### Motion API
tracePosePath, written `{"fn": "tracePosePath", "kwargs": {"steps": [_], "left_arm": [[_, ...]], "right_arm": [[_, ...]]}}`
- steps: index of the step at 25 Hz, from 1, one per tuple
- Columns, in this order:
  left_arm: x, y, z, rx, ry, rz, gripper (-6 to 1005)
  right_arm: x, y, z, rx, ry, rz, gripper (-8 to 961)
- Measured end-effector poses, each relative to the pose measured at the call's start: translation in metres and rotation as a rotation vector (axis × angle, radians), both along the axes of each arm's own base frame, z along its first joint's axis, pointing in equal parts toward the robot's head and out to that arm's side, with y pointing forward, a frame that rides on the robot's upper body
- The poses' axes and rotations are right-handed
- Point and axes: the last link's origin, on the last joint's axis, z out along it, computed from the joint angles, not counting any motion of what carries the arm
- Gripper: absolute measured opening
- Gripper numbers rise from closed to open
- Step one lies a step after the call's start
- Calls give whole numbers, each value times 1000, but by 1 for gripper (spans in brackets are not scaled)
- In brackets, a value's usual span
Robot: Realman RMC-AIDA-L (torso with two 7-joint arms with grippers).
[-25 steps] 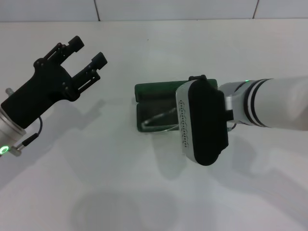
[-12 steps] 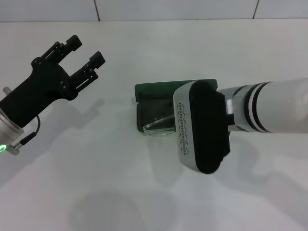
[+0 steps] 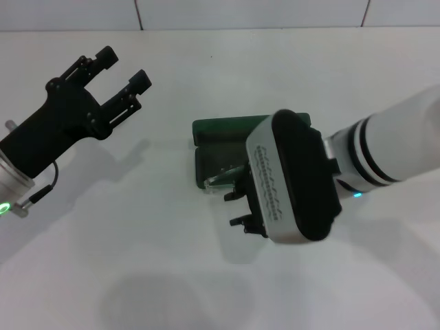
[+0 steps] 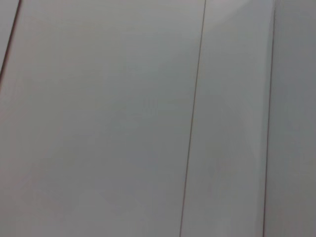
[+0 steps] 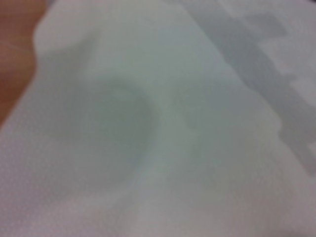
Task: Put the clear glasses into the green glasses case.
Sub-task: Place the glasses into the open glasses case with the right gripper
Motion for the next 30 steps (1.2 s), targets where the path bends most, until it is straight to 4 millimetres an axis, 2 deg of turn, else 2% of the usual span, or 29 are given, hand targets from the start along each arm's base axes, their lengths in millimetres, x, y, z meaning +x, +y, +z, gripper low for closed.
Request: {"fn": "tracePosePath", "kwargs": {"steps": [7,13,17,25,30], "left_arm": [[2,2,0,-2,-2,-5,772],[2,2,0,-4,-1,-7,772],[3,3,0,-4,-1,-8,772],[3,2,0,-2,0,-9,773],[5,3,-3,-7,-3,-14,772]], "right_arm": [[4,21,-4,82,11,-23,318],[7,28,-1,161,5,-25,318],[8,27,2,169,16,-36,318],[9,11,3,100,-19,-42,318],[16,16,0,107,-43,-58,318]]}}
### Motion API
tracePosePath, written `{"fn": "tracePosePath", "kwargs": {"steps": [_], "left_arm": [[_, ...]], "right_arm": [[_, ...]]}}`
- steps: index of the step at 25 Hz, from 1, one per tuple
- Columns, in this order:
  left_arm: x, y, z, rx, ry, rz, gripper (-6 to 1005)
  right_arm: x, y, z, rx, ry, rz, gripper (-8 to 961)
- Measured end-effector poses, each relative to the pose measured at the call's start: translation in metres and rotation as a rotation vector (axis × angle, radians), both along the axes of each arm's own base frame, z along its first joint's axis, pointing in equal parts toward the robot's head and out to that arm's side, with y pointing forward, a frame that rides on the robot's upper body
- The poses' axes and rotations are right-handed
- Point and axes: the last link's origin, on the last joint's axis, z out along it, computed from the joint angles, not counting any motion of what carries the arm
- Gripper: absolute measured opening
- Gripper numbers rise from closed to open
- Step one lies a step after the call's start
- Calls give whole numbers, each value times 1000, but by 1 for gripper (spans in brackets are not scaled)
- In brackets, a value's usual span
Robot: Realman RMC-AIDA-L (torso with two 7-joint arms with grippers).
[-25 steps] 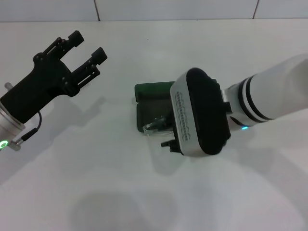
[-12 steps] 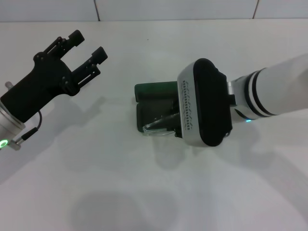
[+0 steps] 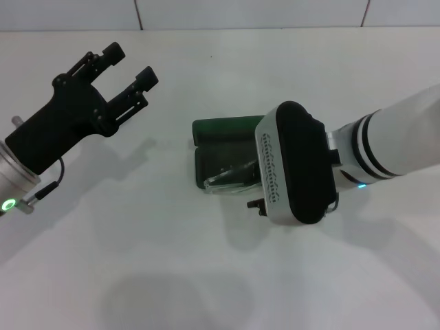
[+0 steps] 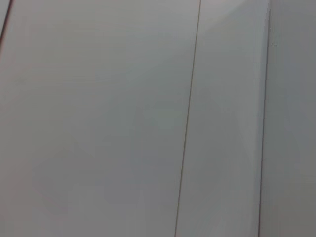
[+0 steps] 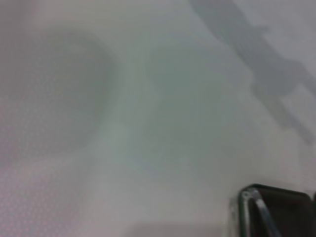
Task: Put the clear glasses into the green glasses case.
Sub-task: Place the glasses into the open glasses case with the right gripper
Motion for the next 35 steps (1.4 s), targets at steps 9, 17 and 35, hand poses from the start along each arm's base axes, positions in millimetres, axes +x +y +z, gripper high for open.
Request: {"fn": "tracePosePath", "kwargs": {"steps": [9,17,35], "left_arm": [[1,0,-2,-14,2,-5,772],[2,0,-2,-15,2,-7,773],[3,1,-3,-16,-1,-8,773]], "right_arm": [[6,14,-1,71,21,9,319],[9,19,3,135,47,-2,319],[1,-5,7,102,75,45,319]]}}
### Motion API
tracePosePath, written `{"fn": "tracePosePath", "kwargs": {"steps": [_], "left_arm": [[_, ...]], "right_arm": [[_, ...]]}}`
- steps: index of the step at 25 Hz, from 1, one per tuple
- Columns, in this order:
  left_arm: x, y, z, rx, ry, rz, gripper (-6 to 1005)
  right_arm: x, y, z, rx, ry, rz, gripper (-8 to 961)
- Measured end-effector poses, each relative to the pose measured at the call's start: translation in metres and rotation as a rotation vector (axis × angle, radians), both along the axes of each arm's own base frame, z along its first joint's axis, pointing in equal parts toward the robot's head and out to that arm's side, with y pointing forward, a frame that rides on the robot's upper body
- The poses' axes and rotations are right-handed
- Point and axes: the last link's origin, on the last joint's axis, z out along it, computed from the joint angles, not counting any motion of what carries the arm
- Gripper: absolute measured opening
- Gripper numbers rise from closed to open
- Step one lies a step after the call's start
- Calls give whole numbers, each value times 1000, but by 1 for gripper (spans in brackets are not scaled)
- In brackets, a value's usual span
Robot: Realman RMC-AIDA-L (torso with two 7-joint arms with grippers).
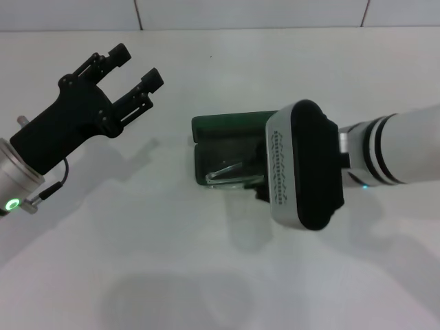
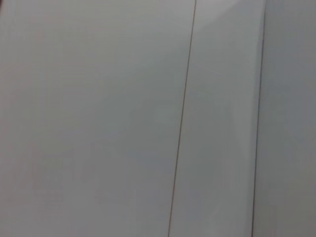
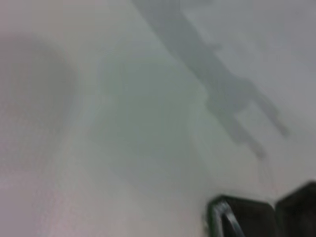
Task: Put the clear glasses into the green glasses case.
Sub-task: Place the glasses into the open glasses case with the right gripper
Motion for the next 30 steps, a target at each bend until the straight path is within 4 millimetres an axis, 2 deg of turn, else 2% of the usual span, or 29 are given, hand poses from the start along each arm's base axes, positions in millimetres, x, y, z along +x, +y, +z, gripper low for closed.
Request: {"fn": "tracePosePath", "kwargs": {"steps": [6,13,18,25,30], "left_arm": [[1,1,0,0,1,-2,772],[3,2,-1,-6,3,-13,772],[1,0,0,-6,3,-8,772],[1,0,0,-7,5,-12,772],[1,0,0,-9,5,-12,773]], "right_arm": [[-3,-9,-13,-112,36,9,319],[-3,5,-39,-126,24,10,319],[-5,9,-39,-94,33,22,319],[1,22,-35,42,4,25,319],[1,23,-37,61,14,26,319]]}}
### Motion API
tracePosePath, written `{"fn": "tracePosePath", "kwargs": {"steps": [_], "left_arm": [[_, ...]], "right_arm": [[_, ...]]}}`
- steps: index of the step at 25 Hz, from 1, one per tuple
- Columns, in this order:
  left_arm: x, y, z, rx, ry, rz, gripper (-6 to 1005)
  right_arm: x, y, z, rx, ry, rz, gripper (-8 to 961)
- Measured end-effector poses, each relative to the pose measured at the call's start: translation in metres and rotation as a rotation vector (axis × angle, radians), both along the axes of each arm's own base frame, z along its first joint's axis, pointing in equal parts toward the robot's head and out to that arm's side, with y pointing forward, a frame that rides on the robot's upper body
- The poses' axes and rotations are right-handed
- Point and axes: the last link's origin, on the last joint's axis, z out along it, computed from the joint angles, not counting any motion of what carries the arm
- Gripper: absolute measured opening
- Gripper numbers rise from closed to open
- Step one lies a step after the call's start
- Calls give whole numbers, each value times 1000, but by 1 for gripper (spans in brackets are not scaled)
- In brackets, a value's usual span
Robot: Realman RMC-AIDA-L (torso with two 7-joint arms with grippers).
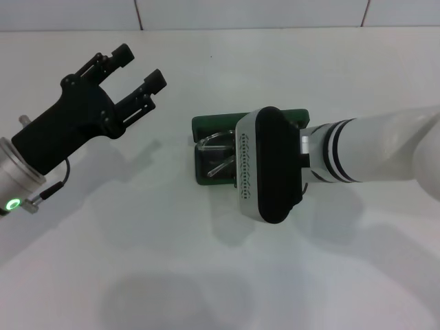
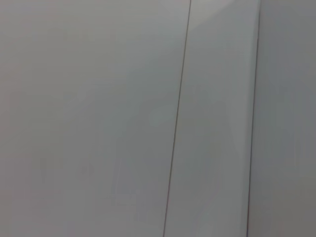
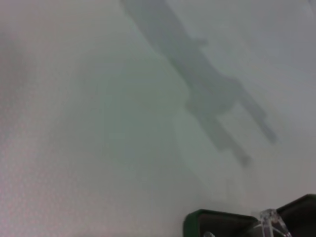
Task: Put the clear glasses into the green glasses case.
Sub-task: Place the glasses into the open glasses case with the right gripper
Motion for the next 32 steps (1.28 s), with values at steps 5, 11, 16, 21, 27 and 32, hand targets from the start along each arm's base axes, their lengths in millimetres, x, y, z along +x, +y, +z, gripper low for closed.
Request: {"fn": "tracePosePath", "kwargs": {"steps": [5,11,16,21,27,32], "left_arm": [[-3,-2,0,-2,2,6,773],[-3,-4,-1,-4,6,4,773],[-3,-5,-1,-6,3,2,772],[-3,-4,0,-8,1,1,772],[-3,-4,0,-8,2,2,772],[-3,-4,0,-8,2,1,773]], "right_arm": [[-6,-10,2,-7,37,4,319],[-4,-15,10,14,24,17,318],[2,-10,15,35,8,-3,318],[5,-3,21,65,4,-7,318],[5,-4,24,83,6,8,319],[6,-5,26,94,-2,16,319]]}}
